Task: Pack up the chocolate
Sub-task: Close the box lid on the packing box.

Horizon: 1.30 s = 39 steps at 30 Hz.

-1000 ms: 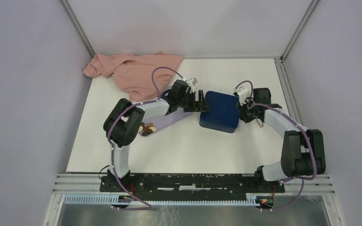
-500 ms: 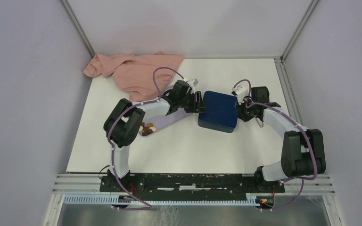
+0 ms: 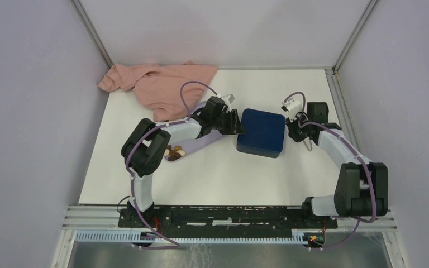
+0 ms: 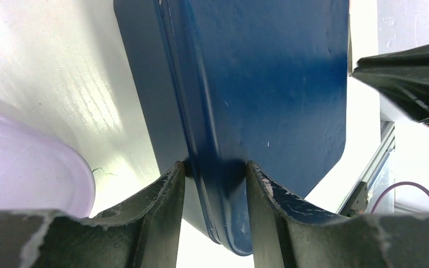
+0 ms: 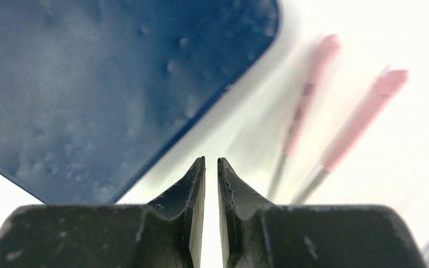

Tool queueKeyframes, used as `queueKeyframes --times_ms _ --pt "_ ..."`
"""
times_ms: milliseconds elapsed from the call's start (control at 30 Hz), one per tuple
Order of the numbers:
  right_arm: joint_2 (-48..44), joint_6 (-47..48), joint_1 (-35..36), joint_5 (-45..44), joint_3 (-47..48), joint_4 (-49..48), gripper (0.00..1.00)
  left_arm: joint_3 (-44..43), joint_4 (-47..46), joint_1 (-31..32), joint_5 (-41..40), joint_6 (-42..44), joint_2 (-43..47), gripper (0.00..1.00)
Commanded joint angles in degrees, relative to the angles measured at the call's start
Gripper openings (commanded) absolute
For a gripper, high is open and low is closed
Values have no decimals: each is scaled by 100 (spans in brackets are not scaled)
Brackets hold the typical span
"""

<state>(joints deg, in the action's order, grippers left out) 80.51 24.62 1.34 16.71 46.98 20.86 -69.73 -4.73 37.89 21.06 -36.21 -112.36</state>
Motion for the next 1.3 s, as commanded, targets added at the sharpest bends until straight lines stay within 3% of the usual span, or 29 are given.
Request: queueKeyframes --times_ms 0,67,133,167,200,233,267,333,433,500,600,833,967,1067,1133,1200,1267 --pt "-718 313 -331 114 -129 -298 19 93 163 126 -56 -238 164 46" --pt "-920 320 -345 56 -263 -548 22 143 136 122 -66 -286 225 46" --pt "-1043 324 -366 -68 -401 -812 50 204 118 122 -105 -351 302 46" --pt "-1010 229 -399 -47 -462 -934 75 262 76 123 -118 -396 339 46" --pt "-874 101 -474 180 -469 -949 84 331 14 127 -128 -449 391 46" --pt "-681 38 -530 476 -349 -761 84 436 -57 135 -133 -508 443 46" --pt "-441 -87 -568 721 -159 -493 78 516 -128 139 -137 -552 485 46" --pt "-311 -256 -574 655 -138 -543 52 615 -224 144 -138 -620 548 46" --pt "-491 -558 -574 291 -500 -1031 34 687 -328 167 -146 -651 576 47" --pt "-384 -686 -574 323 -507 -972 25 683 -379 169 -127 -643 570 48" --pt "-109 -748 -569 571 -441 -846 21 572 -405 163 -59 -597 498 51" --pt "-25 -450 -573 530 -142 -580 22 461 -442 158 -143 -281 853 70" --pt "-465 -104 -639 390 -140 -599 24 490 -402 72 -347 -36 1251 71" --pt "-989 243 -679 548 -225 -701 25 540 -294 -67 -608 155 1540 61" --pt "-1415 604 -697 1107 -319 -782 27 616 -212 -142 -809 291 1712 59" --pt "-1871 1177 -697 2114 -462 -744 39 613 24 -153 -1016 465 1783 53" --pt "-2148 2495 -688 3316 -572 -126 53 629 232 -155 -1120 612 1767 48"
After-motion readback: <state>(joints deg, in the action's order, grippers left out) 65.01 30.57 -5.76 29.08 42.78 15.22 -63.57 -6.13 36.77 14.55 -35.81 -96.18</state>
